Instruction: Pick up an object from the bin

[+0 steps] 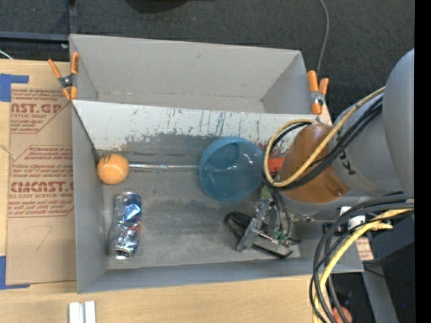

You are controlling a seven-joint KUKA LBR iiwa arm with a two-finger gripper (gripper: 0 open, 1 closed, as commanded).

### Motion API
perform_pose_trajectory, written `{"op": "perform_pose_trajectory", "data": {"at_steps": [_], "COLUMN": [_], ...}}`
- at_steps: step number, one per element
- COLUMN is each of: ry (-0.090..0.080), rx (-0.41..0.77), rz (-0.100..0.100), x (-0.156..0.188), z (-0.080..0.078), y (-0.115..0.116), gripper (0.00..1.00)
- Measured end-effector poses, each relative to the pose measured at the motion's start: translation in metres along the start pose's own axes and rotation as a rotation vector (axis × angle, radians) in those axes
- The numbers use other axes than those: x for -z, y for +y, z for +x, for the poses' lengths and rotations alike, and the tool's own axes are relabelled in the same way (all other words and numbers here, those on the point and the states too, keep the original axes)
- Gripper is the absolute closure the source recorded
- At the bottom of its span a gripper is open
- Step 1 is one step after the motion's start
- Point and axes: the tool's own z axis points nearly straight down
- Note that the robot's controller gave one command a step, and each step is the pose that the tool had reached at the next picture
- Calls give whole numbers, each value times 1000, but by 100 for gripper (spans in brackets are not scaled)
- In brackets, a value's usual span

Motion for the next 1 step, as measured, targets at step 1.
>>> {"op": "perform_pose_trajectory", "data": {"at_steps": [1], "ry": [0], "rx": [0], "rz": [0], "x": [0], "z": [0], "y": [0], "gripper": [100]}}
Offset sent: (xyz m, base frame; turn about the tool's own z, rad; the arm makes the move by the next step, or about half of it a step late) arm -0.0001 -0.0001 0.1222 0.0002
